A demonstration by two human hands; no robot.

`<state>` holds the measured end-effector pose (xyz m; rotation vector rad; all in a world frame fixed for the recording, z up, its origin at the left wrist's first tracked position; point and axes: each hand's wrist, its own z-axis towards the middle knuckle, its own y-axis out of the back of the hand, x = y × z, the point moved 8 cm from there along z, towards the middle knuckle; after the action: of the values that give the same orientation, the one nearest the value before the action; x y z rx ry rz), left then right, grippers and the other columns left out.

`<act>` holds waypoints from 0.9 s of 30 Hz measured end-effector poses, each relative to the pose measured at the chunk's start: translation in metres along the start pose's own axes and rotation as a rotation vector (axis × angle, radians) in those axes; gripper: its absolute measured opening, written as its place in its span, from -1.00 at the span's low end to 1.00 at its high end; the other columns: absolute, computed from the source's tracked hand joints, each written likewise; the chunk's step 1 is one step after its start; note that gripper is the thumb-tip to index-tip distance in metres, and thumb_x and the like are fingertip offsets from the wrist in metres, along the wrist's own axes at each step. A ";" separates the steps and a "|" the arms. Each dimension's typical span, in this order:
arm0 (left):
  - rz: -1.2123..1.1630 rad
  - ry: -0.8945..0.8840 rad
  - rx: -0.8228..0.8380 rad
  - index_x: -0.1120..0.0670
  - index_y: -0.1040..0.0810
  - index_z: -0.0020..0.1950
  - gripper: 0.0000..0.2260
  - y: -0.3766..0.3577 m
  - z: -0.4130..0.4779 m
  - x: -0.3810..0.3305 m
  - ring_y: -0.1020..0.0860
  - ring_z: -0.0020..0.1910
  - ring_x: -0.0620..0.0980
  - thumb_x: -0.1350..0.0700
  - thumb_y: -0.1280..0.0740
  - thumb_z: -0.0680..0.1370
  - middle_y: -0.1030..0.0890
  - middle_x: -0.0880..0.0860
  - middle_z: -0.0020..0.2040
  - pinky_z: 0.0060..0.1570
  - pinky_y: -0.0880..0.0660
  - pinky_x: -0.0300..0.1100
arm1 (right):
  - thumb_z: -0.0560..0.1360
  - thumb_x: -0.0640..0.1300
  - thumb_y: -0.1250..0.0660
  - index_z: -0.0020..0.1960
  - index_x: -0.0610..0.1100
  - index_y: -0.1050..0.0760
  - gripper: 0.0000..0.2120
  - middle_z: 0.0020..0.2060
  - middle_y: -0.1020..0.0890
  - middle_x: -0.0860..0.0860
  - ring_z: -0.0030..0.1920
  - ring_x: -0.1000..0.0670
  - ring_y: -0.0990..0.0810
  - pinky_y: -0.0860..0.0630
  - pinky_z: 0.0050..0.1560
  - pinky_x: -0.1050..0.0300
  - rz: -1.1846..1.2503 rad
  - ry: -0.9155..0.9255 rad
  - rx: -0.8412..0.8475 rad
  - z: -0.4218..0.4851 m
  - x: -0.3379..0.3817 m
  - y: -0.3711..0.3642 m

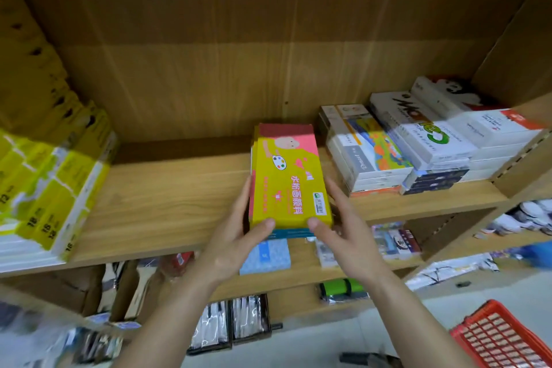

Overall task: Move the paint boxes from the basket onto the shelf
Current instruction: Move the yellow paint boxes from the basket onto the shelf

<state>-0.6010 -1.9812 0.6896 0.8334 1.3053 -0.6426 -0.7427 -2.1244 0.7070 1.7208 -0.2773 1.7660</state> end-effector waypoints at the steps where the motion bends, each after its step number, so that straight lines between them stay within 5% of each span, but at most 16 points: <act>1: 0.030 -0.008 -0.003 -0.48 -0.08 0.54 -0.30 -0.003 -0.001 -0.001 -0.30 0.48 -0.42 -0.35 -0.38 0.50 -0.34 -0.52 0.45 0.36 -0.29 -0.42 | 0.50 0.40 -0.36 0.60 0.39 -0.18 -0.27 0.48 -0.51 0.26 0.48 0.18 -0.48 -0.50 0.40 0.10 -0.094 0.034 -0.015 -0.002 -0.001 -0.002; 3: 0.045 0.012 -0.043 -0.38 -0.02 0.61 -0.23 -0.004 0.006 0.002 -0.36 0.46 -0.36 -0.34 -0.36 0.50 -0.40 -0.49 0.43 0.46 -0.31 -0.21 | 0.53 0.36 -0.32 0.67 0.17 -0.17 -0.21 0.52 -0.48 0.17 0.51 0.12 -0.44 -0.46 0.46 -0.10 -0.178 0.045 -0.054 0.004 -0.002 -0.003; 6: 0.135 0.033 -0.057 -0.37 0.05 0.62 -0.19 -0.006 0.022 0.003 -0.47 0.42 -0.18 -0.27 -0.36 0.50 -0.50 -0.39 0.40 0.47 -0.36 0.11 | 0.62 0.25 -0.30 0.64 0.11 -0.25 -0.35 0.50 -0.51 0.16 0.51 0.11 -0.45 -0.43 0.49 -0.17 -0.149 0.051 -0.074 0.020 0.003 0.000; 9: 0.247 0.034 -0.038 -0.37 0.14 0.61 -0.08 -0.012 0.040 -0.001 -0.51 0.39 -0.12 -0.31 -0.41 0.44 -0.52 -0.31 0.41 0.42 -0.41 0.12 | 0.69 0.16 -0.26 0.58 0.11 -0.32 -0.51 0.48 -0.53 0.14 0.49 0.11 -0.46 -0.43 0.50 -0.15 -0.117 -0.006 -0.131 0.032 -0.001 0.004; 14: 0.358 0.008 -0.032 -0.25 0.19 0.63 -0.07 -0.021 0.070 -0.005 -0.48 0.43 -0.03 -0.20 -0.41 0.49 -0.48 -0.15 0.49 0.42 -0.41 0.11 | 0.70 0.09 -0.26 0.58 -0.07 -0.37 -0.50 0.46 -0.56 0.00 0.47 -0.02 -0.50 -0.47 0.46 -0.13 -0.232 -0.072 -0.360 0.012 -0.019 0.020; 18: 0.488 0.001 -0.078 -0.11 0.24 0.66 -0.04 -0.042 0.087 -0.010 -0.34 0.55 0.10 -0.17 -0.42 0.54 -0.25 0.02 0.65 0.42 -0.39 0.14 | 0.65 -0.14 -0.35 0.51 -0.19 -0.45 -0.56 0.32 -0.64 -0.12 0.30 -0.14 -0.62 -0.59 0.26 -0.15 -0.285 -0.093 -0.451 -0.011 -0.032 0.036; 21: 0.501 -0.021 -0.141 -0.05 0.18 0.68 -0.04 -0.051 0.089 -0.013 -0.24 0.61 0.09 -0.12 -0.45 0.55 -0.13 0.05 0.69 0.46 -0.34 0.14 | 0.65 -0.13 -0.35 0.54 -0.22 -0.42 -0.52 0.37 -0.57 -0.14 0.33 -0.16 -0.59 -0.55 0.32 -0.15 -0.387 -0.105 -0.398 -0.006 -0.029 0.035; 27: 0.351 -0.015 -0.141 -0.17 -0.10 0.64 -0.13 -0.040 0.074 -0.016 -0.54 0.36 -0.06 -0.30 -0.42 0.43 -0.56 -0.14 0.41 0.36 -0.47 0.04 | 0.66 -0.12 -0.34 0.61 -0.17 -0.34 -0.45 0.50 -0.45 -0.08 0.24 0.09 -0.53 -0.47 0.29 0.09 -0.462 -0.078 -0.269 -0.008 -0.026 0.033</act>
<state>-0.5939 -2.0654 0.7027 0.9114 1.1400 -0.2748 -0.7703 -2.1525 0.6910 1.5138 -0.1284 1.2681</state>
